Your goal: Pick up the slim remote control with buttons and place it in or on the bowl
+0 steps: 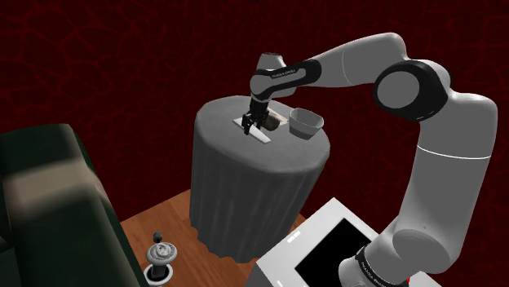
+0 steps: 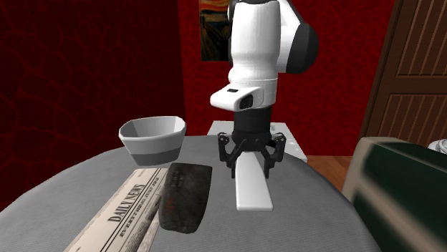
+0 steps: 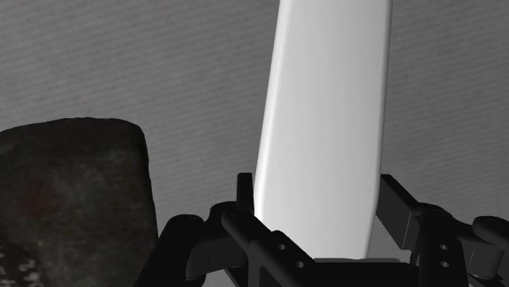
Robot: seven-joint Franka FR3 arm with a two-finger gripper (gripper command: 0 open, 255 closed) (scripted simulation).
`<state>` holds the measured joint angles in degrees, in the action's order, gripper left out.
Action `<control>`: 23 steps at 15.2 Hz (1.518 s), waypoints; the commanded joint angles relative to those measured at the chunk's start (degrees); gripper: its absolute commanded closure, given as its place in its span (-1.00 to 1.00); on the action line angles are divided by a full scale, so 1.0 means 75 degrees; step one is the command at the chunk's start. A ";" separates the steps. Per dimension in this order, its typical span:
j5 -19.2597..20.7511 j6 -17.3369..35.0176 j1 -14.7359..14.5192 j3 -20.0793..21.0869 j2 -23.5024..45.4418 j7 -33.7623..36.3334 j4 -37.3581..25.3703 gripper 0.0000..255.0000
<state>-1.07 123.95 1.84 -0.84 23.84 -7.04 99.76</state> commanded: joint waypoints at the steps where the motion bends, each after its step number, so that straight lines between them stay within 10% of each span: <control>1: 0.0001 -0.0162 0.0005 -0.0003 -0.0084 -0.0005 -0.0080 1.00; 23: 0.0025 -0.2165 0.0005 -0.0011 -0.0731 0.0025 -0.1435 1.00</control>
<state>-0.89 108.62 1.86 -0.91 18.49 -6.85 89.75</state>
